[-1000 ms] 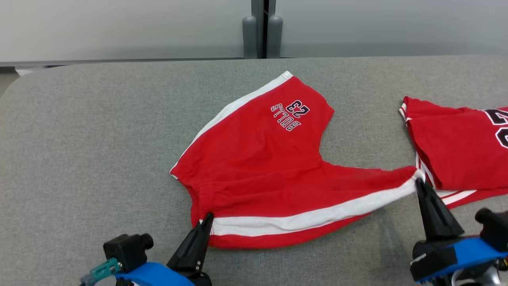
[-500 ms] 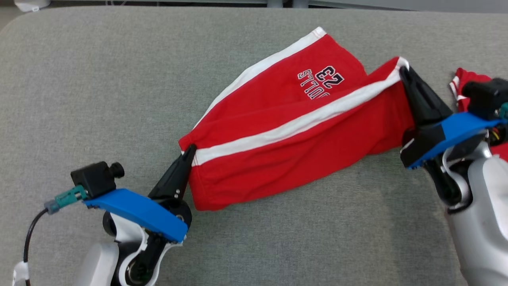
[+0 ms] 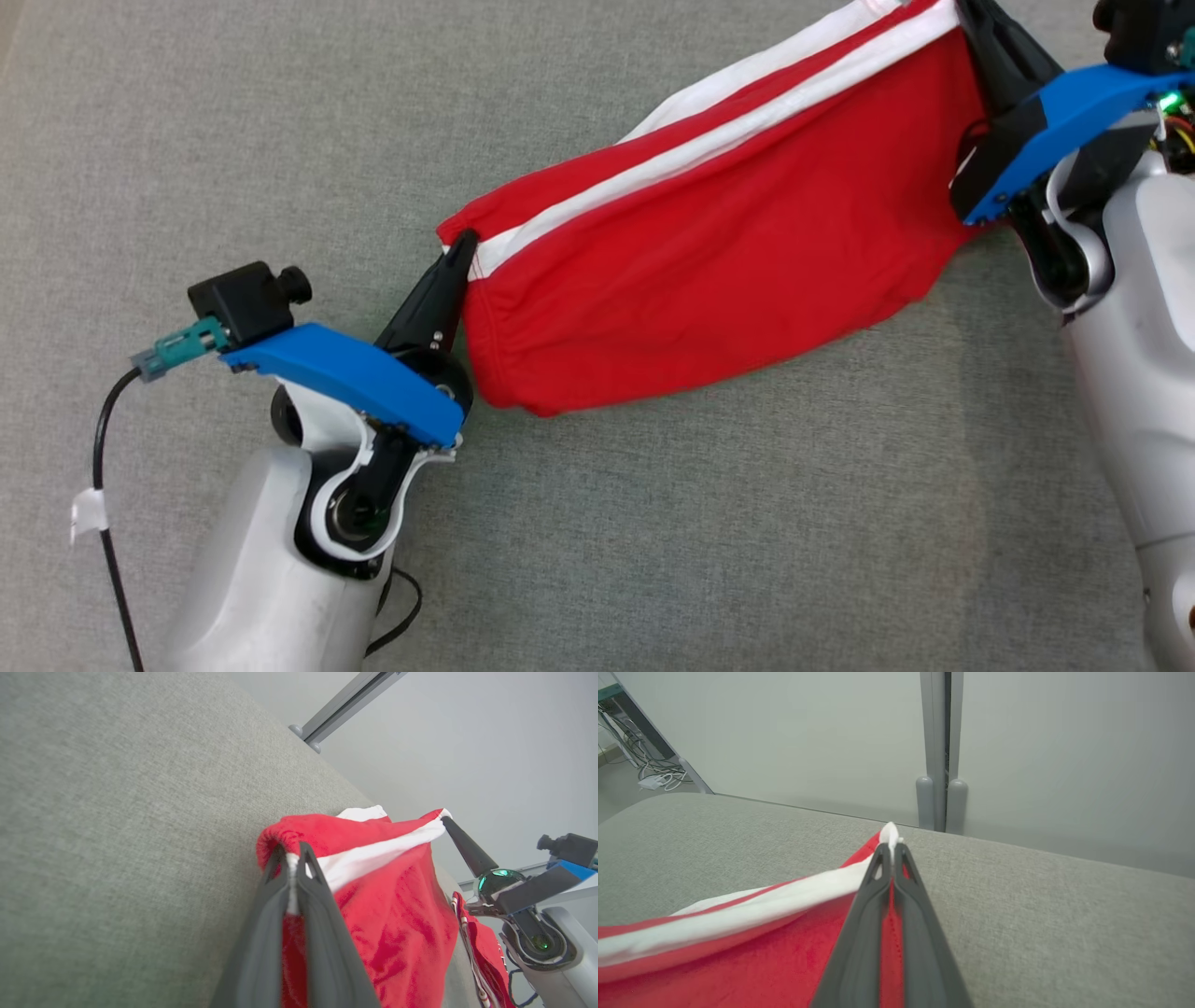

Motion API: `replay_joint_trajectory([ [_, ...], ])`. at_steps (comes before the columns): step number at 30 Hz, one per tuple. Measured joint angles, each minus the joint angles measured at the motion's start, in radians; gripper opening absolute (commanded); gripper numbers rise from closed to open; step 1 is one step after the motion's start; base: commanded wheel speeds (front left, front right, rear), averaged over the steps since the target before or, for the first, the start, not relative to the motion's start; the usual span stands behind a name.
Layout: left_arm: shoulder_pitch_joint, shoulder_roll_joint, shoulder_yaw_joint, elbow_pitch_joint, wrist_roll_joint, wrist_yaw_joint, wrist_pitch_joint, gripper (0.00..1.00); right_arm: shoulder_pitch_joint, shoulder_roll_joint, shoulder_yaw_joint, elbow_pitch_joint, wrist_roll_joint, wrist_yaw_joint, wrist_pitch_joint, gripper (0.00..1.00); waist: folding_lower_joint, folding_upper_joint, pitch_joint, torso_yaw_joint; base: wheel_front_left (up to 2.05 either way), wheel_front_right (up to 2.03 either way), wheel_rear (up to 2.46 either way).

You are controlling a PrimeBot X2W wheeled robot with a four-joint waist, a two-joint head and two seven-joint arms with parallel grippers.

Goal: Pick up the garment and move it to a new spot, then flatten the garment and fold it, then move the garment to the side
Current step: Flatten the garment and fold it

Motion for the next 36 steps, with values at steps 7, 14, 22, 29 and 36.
replay_joint_trajectory([
  [7, -0.069, -0.021, -0.031, 0.117, -0.002, -0.014, -0.055, 0.00, -0.092, 0.007, 0.068, 0.152, 0.010, 0.000, -0.089, 0.45, -0.0001, 0.0000, 0.021, 0.013, 0.00, 0.00, 0.00],
  [14, -0.071, -0.016, -0.046, 0.169, 0.035, -0.015, -0.166, 1.00, -0.097, -0.006, 0.140, 0.186, 0.009, 0.000, -0.254, 1.00, -0.0002, 0.0000, -0.005, 0.008, 0.00, 0.00, 0.00],
  [22, -0.019, 0.060, -0.062, 0.139, 0.312, 0.070, -0.422, 1.00, 0.047, -0.022, 0.054, 0.006, -0.042, 0.000, -0.295, 1.00, -0.0004, -0.0002, -0.070, -0.026, 0.00, 0.00, 0.00],
  [29, 0.041, 0.120, -0.019, 0.030, 0.498, 0.154, -0.445, 1.00, 0.290, 0.025, -0.088, -0.209, -0.113, 0.000, -0.296, 1.00, -0.0004, -0.0003, -0.136, -0.087, 0.00, 0.00, 0.00],
  [36, 0.124, 0.152, 0.017, -0.006, 0.563, 0.165, -0.446, 1.00, 0.490, 0.085, -0.161, -0.354, -0.148, 0.000, -0.288, 1.00, -0.0004, -0.0004, -0.197, -0.164, 0.00, 0.00, 0.00],
])
